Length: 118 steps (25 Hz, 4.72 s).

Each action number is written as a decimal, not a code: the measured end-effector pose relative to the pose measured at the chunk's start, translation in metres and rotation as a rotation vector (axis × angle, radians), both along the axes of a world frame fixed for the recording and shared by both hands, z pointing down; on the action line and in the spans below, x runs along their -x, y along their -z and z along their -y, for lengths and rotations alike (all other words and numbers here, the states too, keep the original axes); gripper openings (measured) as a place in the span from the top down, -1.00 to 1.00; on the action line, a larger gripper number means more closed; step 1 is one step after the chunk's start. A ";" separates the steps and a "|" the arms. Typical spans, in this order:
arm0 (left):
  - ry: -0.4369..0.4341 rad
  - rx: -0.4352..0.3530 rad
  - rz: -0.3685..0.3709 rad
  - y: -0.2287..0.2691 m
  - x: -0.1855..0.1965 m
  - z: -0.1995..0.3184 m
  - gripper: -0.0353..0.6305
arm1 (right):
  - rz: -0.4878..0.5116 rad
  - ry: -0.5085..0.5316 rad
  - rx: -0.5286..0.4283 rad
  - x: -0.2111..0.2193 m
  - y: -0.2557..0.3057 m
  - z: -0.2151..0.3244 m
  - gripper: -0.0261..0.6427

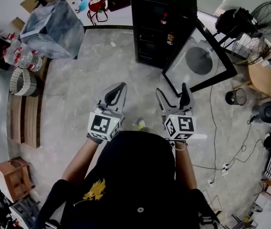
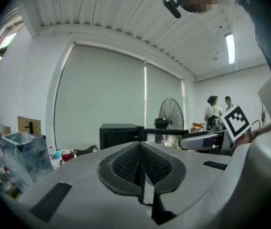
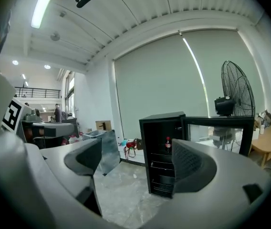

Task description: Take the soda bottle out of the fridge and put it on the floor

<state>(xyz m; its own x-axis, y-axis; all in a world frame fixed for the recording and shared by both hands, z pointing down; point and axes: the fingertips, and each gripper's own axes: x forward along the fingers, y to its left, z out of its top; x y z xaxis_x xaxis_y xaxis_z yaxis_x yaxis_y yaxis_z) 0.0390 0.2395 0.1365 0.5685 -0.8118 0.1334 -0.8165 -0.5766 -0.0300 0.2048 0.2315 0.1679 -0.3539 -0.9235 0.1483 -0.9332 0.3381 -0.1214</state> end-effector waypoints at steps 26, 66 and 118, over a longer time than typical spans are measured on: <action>0.039 0.011 -0.122 -0.007 0.114 0.166 0.84 | -0.120 -0.098 0.144 0.057 -0.023 0.162 -0.39; 0.161 0.017 -0.088 -0.125 0.067 0.293 0.84 | -0.287 -0.127 0.225 -0.034 -0.191 0.522 -0.18; 0.115 0.091 -0.068 -0.096 0.087 0.238 0.84 | -0.309 -0.055 0.160 0.019 -0.140 0.430 0.53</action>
